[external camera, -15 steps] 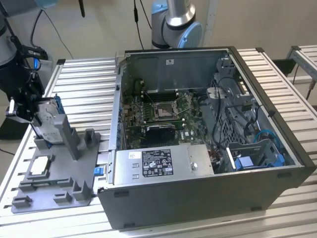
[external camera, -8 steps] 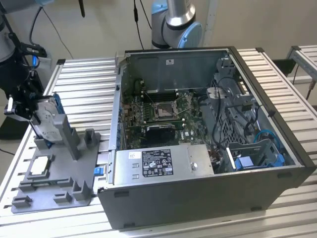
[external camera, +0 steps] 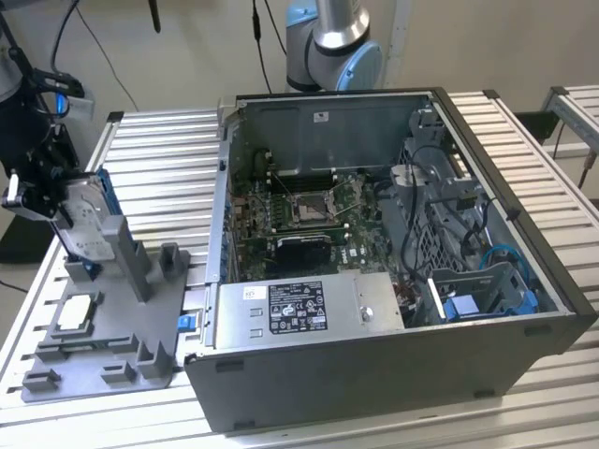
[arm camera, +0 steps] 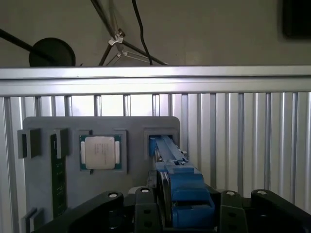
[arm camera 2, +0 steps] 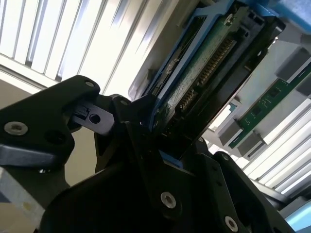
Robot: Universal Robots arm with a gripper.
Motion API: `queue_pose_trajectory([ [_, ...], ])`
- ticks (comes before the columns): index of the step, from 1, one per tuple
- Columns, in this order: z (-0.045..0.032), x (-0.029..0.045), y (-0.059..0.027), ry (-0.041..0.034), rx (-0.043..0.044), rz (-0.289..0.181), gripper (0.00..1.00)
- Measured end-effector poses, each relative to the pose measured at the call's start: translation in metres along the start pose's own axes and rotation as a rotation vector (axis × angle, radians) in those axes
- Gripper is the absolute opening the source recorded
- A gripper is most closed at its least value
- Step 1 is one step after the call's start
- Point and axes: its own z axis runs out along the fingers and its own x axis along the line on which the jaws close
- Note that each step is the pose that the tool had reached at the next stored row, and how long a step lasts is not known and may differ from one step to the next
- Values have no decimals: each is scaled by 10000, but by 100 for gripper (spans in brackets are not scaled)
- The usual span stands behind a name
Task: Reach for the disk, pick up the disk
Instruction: 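Pick up the disk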
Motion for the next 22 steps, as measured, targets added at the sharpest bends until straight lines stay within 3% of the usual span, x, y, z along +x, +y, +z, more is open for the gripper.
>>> queue_pose_trajectory([
  [8,-146,-9,2,-4,0,-1,0],
  [17,-323,-20,3,-215,-6,-2,0],
  [22,-458,-28,4,-243,-8,-3,0],
])
